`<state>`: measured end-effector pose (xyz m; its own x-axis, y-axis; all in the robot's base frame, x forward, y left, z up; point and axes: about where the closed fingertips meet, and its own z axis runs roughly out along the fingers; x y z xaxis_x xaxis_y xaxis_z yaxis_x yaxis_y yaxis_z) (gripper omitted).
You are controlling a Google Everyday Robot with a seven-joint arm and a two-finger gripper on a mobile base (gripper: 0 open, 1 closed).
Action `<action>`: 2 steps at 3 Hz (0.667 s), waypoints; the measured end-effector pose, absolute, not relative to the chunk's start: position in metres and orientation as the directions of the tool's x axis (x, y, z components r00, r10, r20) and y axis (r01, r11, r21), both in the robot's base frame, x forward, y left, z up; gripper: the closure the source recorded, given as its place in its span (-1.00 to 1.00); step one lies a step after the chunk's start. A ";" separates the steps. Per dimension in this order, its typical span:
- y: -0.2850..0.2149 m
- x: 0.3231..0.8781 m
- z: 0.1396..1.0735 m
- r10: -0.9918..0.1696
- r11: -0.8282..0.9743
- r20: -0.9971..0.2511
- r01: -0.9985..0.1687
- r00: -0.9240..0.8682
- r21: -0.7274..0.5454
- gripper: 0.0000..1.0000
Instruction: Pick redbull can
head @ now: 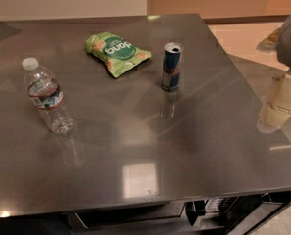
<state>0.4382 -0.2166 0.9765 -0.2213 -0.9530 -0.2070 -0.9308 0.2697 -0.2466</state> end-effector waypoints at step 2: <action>-0.211 0.465 0.968 -0.938 0.291 -0.258 -0.931 -0.233 -0.218 -1.00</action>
Offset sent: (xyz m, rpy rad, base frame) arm 0.0730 0.0126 -0.0256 0.1569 0.0541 -0.0262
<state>0.4652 -0.2112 0.9678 -0.2328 -0.9377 -0.2580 -0.9314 0.2913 -0.2183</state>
